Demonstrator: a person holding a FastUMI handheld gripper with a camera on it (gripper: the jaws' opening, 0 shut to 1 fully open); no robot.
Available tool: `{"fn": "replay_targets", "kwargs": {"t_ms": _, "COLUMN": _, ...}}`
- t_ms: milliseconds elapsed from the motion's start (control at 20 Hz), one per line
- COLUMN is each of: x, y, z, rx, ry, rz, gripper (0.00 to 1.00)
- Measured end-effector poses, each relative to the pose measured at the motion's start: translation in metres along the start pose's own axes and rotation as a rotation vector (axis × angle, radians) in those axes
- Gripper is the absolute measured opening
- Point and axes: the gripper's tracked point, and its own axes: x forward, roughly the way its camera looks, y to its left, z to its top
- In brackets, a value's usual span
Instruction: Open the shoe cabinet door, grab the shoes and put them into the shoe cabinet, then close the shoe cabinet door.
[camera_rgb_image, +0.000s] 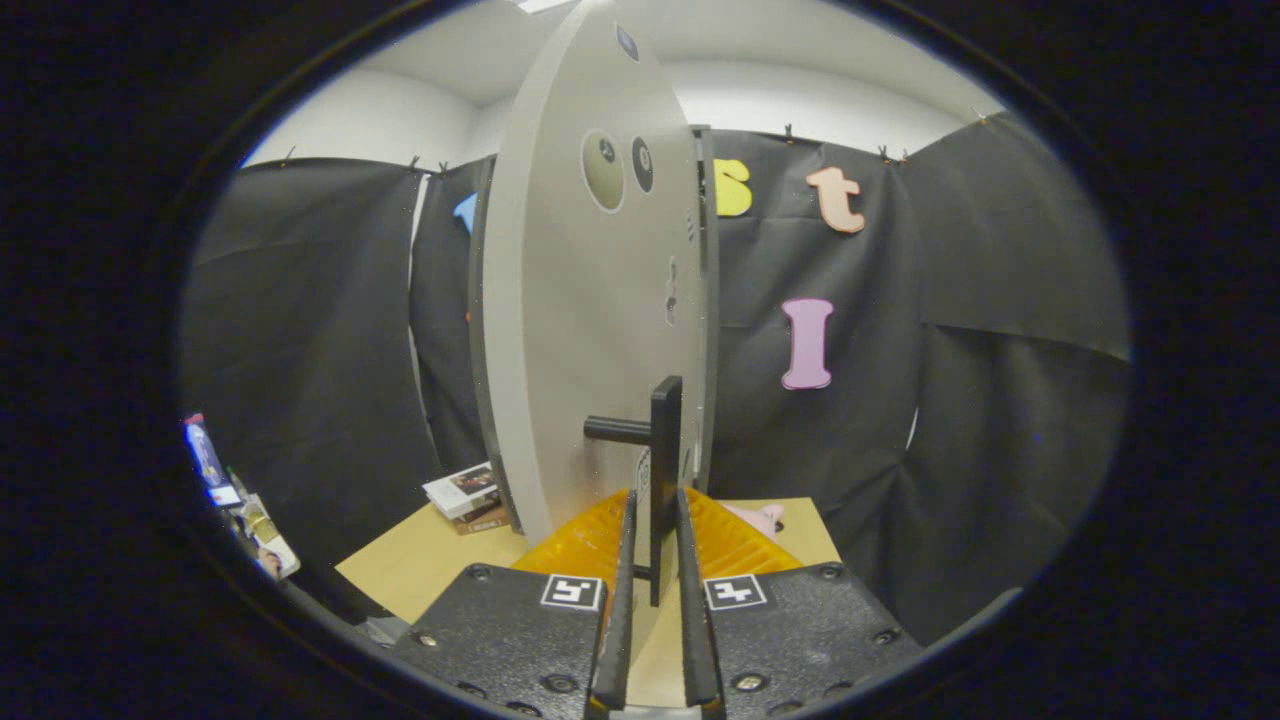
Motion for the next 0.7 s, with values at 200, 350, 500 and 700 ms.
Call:
{"fn": "replay_targets", "kwargs": {"t_ms": 200, "x": -0.018, "y": -0.056, "z": 0.002, "rx": 0.021, "ry": -0.019, "rz": -0.144, "gripper": 0.20}}
{"fn": "replay_targets", "kwargs": {"t_ms": 350, "x": -0.034, "y": -0.055, "z": 0.000, "rx": 0.062, "ry": -0.019, "rz": -0.119, "gripper": 0.19}}
{"fn": "replay_targets", "kwargs": {"t_ms": 500, "x": -0.051, "y": -0.042, "z": -0.005, "rx": 0.045, "ry": -0.007, "rz": -0.103, "gripper": 0.19}}
{"fn": "replay_targets", "kwargs": {"t_ms": 700, "x": -0.072, "y": -0.005, "z": -0.006, "rx": -0.035, "ry": -0.028, "rz": -0.095, "gripper": 0.20}}
